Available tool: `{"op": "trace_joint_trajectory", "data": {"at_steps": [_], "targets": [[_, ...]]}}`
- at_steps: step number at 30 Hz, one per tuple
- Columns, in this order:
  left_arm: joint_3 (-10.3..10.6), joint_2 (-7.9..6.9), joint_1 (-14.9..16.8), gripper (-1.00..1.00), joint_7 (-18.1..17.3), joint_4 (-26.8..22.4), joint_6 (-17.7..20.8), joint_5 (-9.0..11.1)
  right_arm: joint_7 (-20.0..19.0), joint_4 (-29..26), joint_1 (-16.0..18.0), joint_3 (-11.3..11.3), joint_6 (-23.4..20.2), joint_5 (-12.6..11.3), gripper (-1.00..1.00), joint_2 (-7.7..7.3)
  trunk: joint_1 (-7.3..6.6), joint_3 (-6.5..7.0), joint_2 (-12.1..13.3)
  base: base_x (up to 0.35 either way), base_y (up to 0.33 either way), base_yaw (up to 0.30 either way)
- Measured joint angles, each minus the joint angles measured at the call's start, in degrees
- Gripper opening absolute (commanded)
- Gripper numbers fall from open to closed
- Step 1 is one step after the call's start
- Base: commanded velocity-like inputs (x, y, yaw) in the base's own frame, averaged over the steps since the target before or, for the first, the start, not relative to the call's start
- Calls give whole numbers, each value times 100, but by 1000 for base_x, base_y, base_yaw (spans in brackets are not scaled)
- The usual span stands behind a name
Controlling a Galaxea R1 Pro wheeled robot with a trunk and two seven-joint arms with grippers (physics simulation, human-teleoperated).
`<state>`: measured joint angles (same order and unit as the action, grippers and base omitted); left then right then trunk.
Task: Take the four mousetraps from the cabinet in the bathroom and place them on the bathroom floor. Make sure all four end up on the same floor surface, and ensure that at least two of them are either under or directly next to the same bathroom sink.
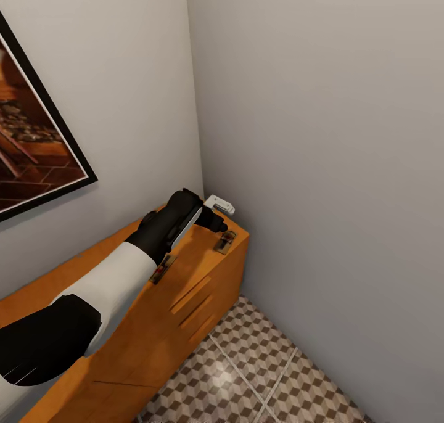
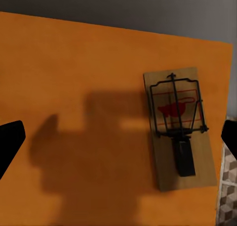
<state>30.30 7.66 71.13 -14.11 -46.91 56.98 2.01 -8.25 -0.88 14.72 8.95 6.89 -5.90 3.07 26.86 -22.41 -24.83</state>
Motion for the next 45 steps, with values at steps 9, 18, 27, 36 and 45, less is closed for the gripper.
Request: {"op": "trace_joint_trajectory", "data": {"at_steps": [9,18,27,36,45], "targets": [[1,0,0,100,0,2,0,0,6,0,0,0,0,0,100,-8,0,-75,0,0,0,0],[9,-35,0,100,0,54,0,0,2,0,0,0,0,0,100,-42,0,-95,-1,0,0,0],[10,-43,0,100,-6,229,-15,1,-3,0,-1,0,0,0,100,-26,0,-112,0,0,0,0],[8,-38,0,100,-2,260,-18,0,-2,-1,0,4,6,0,100,-14,0,-178,0,0,0,0],[2,2,0,100,-2,262,-17,3,4,0,0,2,9,3,100,-15,0,-197,-1,0,0,0]]}}
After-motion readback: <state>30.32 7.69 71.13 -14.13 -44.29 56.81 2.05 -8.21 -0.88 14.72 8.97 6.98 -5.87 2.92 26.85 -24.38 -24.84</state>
